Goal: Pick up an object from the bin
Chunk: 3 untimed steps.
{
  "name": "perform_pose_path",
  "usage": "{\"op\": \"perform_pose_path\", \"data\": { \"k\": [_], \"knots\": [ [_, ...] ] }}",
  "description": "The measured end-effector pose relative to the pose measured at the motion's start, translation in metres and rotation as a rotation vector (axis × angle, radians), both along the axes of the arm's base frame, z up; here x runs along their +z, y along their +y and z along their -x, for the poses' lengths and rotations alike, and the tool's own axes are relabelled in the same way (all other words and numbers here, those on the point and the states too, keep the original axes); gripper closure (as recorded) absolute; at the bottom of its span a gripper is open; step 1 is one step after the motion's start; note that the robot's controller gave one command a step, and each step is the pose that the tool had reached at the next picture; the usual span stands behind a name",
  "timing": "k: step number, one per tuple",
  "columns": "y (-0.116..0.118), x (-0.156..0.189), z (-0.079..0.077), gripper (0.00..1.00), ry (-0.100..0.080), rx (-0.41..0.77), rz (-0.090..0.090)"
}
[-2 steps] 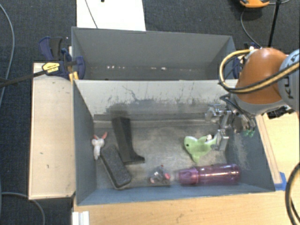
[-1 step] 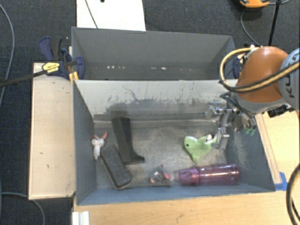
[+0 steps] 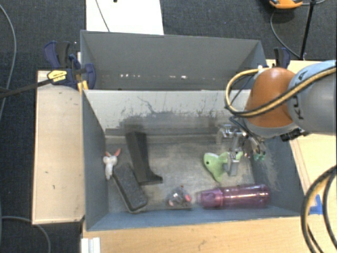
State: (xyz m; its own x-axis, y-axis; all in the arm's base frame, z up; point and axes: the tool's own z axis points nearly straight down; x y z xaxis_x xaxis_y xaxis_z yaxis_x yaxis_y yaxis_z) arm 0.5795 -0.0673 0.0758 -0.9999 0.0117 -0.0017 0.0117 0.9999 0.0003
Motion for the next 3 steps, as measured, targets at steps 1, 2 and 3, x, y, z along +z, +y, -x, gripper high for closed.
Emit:
{"op": "perform_pose_path", "data": {
  "k": [1,2,3],
  "knots": [
    [0.005,-0.03,0.0,0.0,0.005,0.005,0.001],
    [0.001,-0.004,-0.001,0.0,-0.004,-0.001,0.0],
    [0.005,-0.002,0.019,0.0,-0.002,-0.009,0.001]
  ]
}}
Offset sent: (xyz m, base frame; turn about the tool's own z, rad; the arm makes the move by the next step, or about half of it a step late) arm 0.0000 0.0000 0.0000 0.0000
